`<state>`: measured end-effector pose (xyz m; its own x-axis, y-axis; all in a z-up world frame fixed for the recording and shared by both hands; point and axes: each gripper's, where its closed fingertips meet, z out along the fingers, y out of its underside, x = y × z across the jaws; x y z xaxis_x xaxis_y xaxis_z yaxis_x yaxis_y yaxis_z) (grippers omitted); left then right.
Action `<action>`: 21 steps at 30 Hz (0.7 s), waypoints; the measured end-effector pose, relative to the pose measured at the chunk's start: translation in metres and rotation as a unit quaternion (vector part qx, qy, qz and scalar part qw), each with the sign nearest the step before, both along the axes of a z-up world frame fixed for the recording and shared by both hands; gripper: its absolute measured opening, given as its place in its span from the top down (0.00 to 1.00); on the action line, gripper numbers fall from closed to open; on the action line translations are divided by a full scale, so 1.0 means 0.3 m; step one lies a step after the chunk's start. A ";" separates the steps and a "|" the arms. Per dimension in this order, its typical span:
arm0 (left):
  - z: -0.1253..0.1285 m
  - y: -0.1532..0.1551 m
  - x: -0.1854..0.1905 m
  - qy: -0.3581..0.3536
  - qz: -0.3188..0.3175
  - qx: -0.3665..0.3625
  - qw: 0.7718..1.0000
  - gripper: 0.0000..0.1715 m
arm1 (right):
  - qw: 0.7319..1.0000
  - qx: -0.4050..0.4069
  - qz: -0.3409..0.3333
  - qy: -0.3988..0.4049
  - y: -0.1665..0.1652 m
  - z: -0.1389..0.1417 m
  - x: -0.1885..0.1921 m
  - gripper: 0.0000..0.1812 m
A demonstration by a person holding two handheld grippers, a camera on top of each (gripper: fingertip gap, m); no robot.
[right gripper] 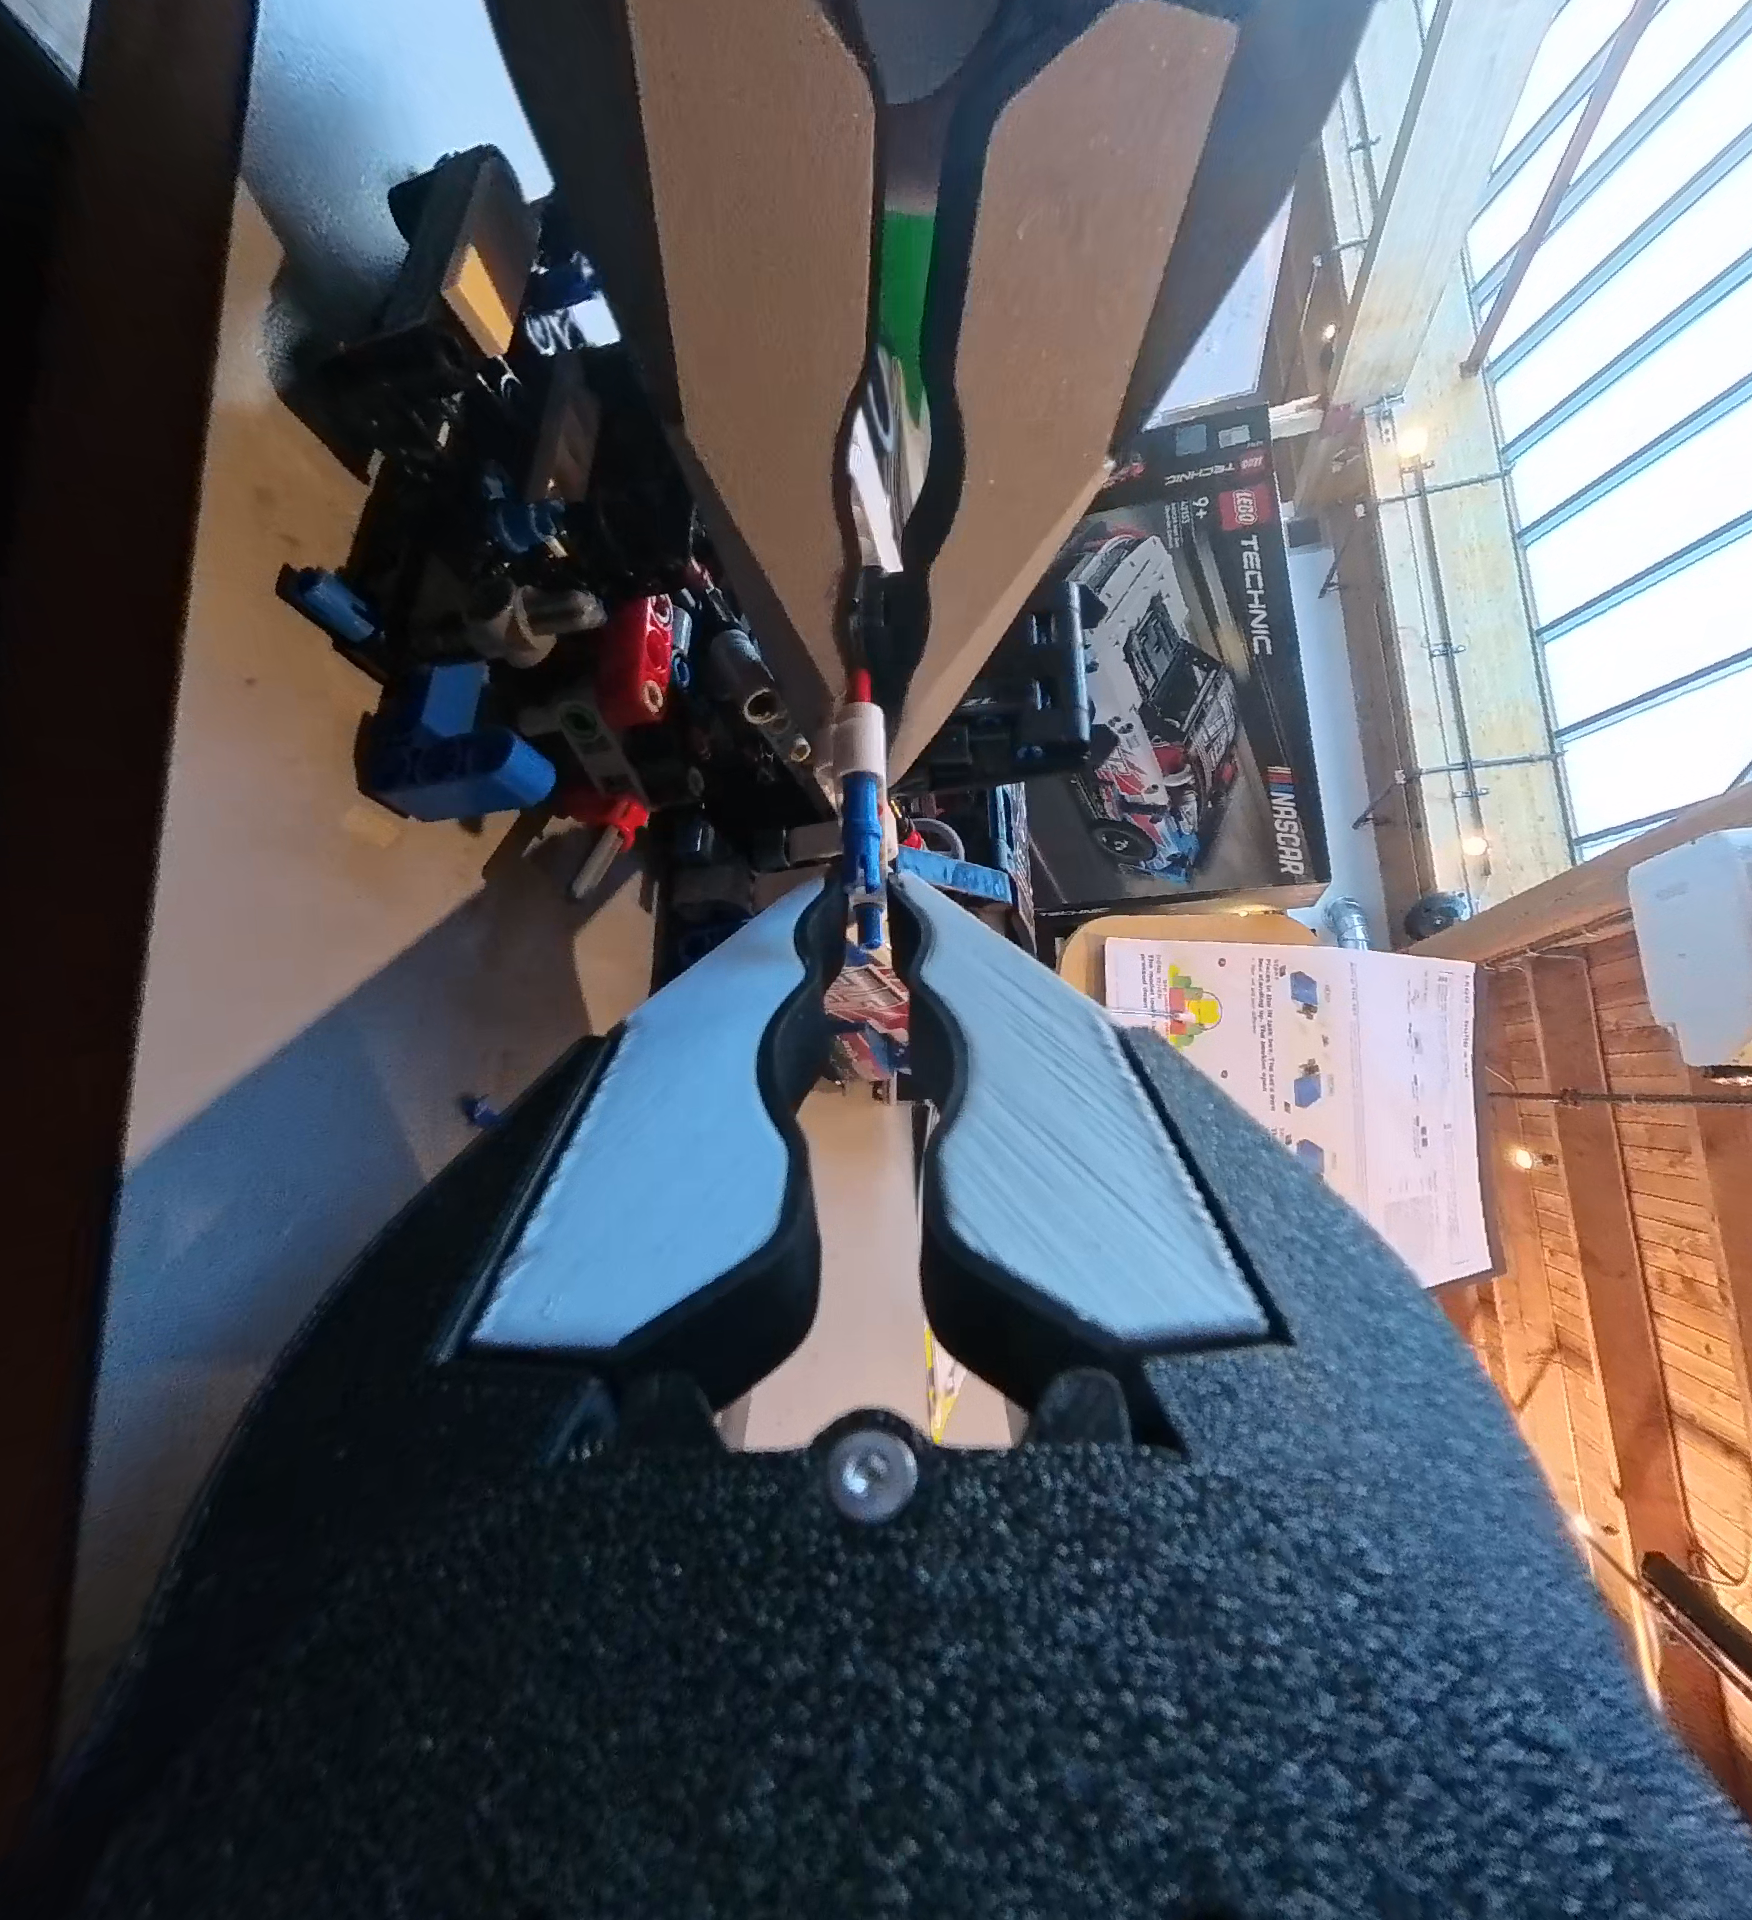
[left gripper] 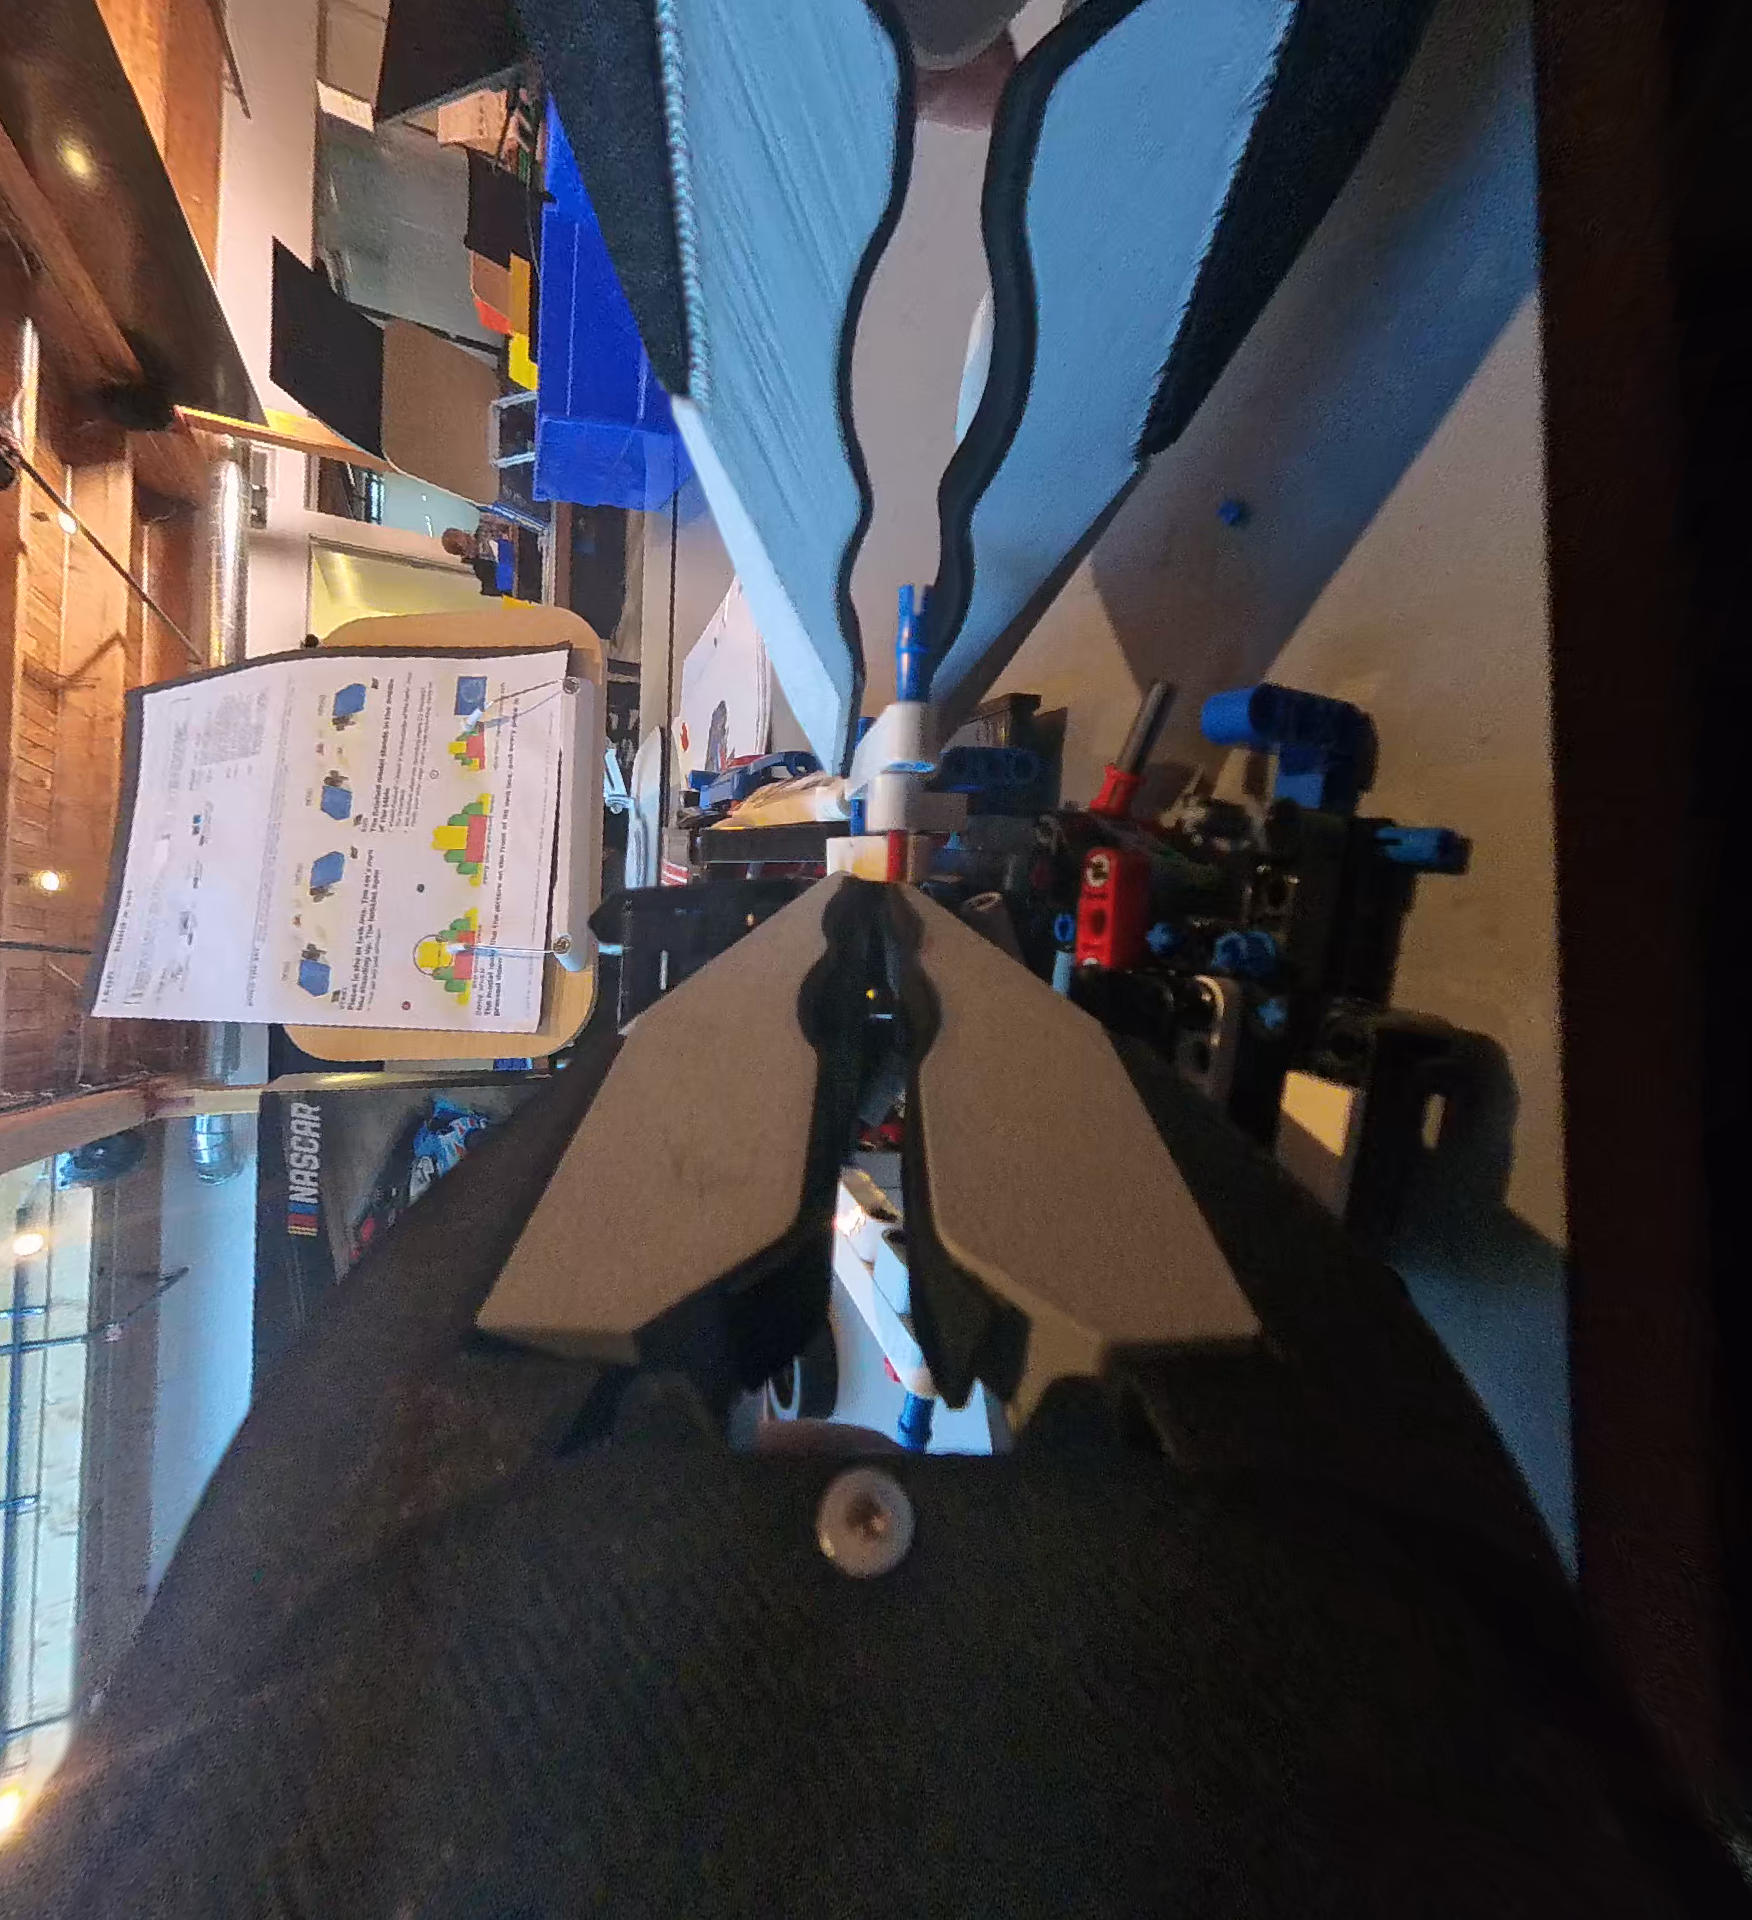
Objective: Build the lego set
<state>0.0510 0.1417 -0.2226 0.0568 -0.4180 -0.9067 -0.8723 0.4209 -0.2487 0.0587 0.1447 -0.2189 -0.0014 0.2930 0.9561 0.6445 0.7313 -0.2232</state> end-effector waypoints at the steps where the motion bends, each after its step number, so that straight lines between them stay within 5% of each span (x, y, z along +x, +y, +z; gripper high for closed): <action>1: 0.000 -0.001 -0.001 -0.004 0.000 -0.003 1.000 0.99 | 1.000 0.001 0.001 0.000 0.000 0.000 0.000 0.97; 21: 0.004 -0.037 -0.018 -0.061 -0.002 -0.046 0.997 0.95 | 0.998 0.047 0.031 -0.020 -0.002 -0.001 -0.004 0.96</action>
